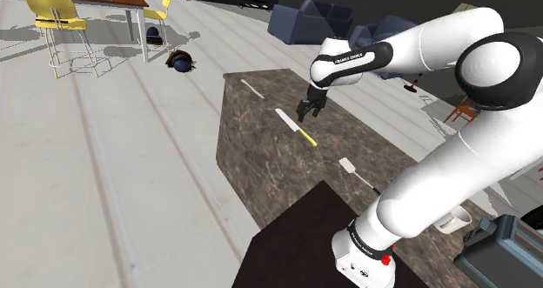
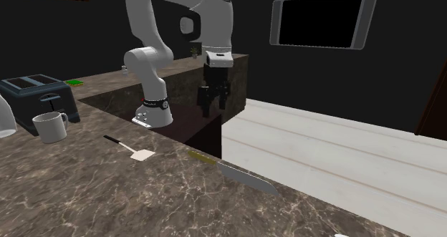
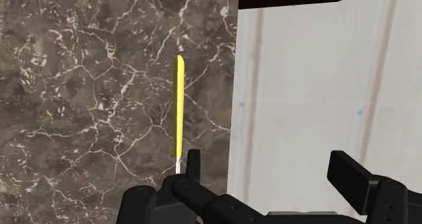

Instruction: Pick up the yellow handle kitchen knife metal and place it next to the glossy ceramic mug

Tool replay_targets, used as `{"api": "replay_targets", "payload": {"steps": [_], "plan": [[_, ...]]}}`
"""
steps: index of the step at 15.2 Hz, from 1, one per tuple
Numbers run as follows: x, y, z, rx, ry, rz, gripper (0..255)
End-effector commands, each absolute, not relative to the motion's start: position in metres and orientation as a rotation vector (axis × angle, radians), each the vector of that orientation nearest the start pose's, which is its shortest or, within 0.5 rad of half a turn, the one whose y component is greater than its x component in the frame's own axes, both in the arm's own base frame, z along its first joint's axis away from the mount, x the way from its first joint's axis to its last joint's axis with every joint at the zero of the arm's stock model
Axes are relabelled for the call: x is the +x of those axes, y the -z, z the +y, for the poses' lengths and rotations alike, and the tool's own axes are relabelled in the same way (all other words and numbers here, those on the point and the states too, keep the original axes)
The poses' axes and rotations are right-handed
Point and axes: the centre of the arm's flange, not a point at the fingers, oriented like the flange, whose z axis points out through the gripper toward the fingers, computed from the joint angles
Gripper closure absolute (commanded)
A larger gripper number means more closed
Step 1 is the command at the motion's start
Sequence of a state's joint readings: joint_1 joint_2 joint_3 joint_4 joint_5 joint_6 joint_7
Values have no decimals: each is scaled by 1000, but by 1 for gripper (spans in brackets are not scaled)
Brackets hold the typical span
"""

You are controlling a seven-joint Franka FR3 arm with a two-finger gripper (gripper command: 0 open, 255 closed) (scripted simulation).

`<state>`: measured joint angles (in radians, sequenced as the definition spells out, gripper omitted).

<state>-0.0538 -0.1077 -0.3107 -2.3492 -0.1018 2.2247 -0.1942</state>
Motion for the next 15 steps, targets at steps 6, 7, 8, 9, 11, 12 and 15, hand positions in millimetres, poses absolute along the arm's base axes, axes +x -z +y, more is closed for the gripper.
{"api": "replay_targets", "payload": {"steps": [6, 7, 8, 9, 11, 12, 15], "plan": [[499, -311, -230, -3159, -7, 178, 0], [506, -302, -237, -3157, -1, 180, 0], [513, -294, -244, -3154, 6, 181, 0], [520, -285, -251, -3151, 12, 183, 0], [534, -268, -265, -3146, 24, 186, 0], [535, -267, -267, -3145, 25, 186, 0], [535, -251, -267, -3145, 25, 186, 0]]}}
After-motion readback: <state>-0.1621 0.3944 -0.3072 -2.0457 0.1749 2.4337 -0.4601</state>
